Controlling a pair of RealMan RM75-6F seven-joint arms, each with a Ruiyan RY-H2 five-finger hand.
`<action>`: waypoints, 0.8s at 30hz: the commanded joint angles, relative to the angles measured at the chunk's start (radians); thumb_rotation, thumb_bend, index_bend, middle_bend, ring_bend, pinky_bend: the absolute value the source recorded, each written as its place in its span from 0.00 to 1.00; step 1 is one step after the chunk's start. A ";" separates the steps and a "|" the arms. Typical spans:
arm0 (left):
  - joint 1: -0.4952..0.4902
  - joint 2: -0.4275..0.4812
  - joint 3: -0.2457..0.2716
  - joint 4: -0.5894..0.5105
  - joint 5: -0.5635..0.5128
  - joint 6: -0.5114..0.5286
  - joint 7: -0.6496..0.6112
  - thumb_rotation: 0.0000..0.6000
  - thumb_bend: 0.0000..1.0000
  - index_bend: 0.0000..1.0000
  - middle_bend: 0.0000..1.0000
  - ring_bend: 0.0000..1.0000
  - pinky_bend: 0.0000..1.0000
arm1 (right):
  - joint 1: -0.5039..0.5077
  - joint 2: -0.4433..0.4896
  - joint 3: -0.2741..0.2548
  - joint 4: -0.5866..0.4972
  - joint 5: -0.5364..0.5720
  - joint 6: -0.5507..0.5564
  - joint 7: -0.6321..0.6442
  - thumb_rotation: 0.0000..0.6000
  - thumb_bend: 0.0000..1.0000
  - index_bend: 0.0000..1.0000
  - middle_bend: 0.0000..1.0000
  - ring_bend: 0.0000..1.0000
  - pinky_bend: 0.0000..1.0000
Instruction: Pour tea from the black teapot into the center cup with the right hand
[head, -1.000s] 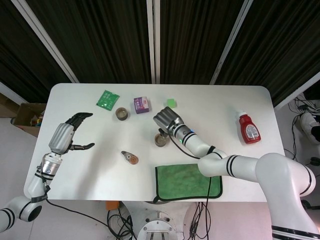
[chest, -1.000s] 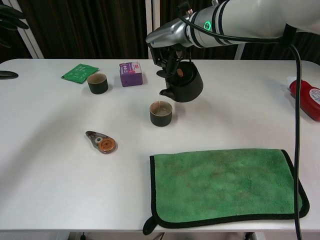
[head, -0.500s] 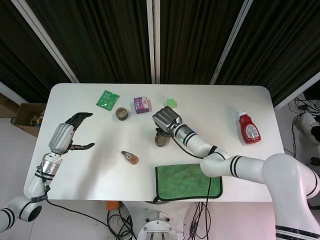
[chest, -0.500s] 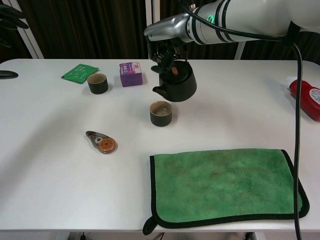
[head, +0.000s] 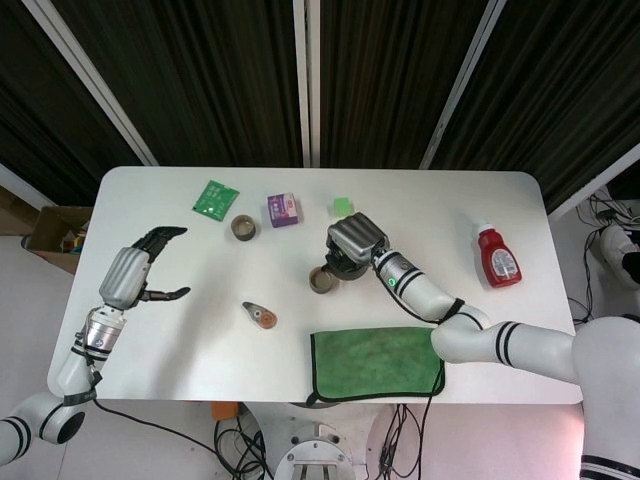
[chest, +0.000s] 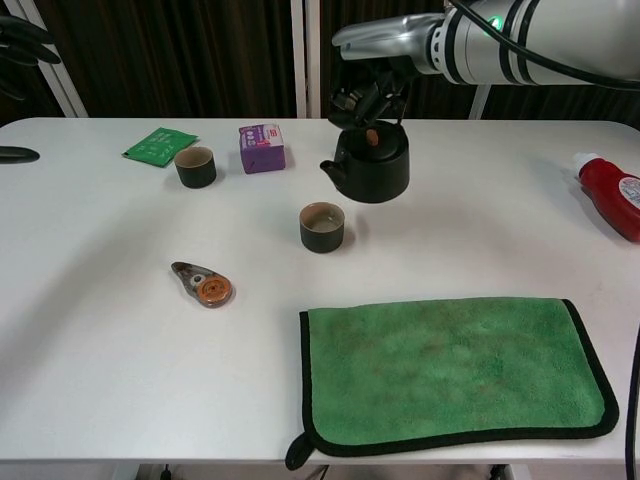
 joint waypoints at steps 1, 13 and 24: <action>0.001 -0.001 0.000 0.000 -0.001 -0.001 0.003 1.00 0.06 0.17 0.18 0.16 0.30 | -0.061 0.039 -0.007 -0.034 -0.062 0.030 0.055 0.98 0.83 1.00 0.95 0.78 0.50; 0.000 -0.003 0.004 -0.006 -0.004 -0.011 0.022 1.00 0.06 0.17 0.18 0.16 0.30 | -0.223 0.093 -0.047 -0.015 -0.181 0.069 0.233 0.98 0.83 1.00 0.95 0.78 0.50; -0.003 -0.008 0.006 0.001 -0.008 -0.025 0.022 1.00 0.06 0.17 0.18 0.16 0.30 | -0.290 0.083 -0.065 0.063 -0.251 0.063 0.297 0.98 0.83 1.00 0.95 0.78 0.50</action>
